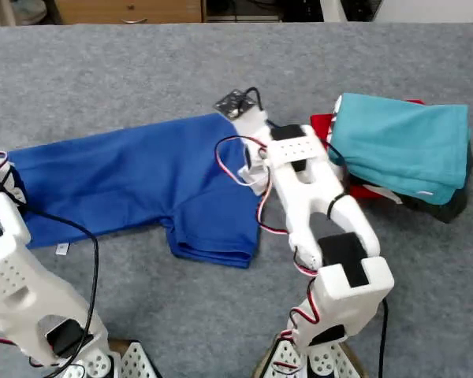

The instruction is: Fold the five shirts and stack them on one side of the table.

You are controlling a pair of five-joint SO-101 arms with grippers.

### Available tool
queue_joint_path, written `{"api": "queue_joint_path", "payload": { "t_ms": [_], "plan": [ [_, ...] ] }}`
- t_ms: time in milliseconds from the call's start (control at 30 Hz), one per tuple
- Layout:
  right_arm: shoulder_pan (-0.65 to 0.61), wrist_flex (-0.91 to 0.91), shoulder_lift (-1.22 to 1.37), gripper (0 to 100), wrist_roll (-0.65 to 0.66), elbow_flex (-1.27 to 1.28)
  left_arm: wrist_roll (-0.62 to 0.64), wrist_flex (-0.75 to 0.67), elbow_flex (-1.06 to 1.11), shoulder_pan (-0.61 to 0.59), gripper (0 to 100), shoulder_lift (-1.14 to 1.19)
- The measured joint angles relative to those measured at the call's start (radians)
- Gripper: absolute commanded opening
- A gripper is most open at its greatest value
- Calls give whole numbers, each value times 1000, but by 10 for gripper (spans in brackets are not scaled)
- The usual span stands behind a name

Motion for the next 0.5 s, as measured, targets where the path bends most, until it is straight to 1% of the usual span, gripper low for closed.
{"api": "queue_joint_path", "payload": {
  "t_ms": [100, 200, 367, 500],
  "plan": [
    [2, -38, 3, 2, 38, 32, -3, 0, -43, -23, 19, 26],
    [2, -66, 40, 2, 49, 32, -43, 0, -71, -43, 19, 35],
    [20, -41, 54, 2, 49, 14, -95, 2, -80, -86, 19, 35],
    [23, -9, 54, 2, 49, 12, -100, -12, -80, -98, 19, 35]
  ]
}}
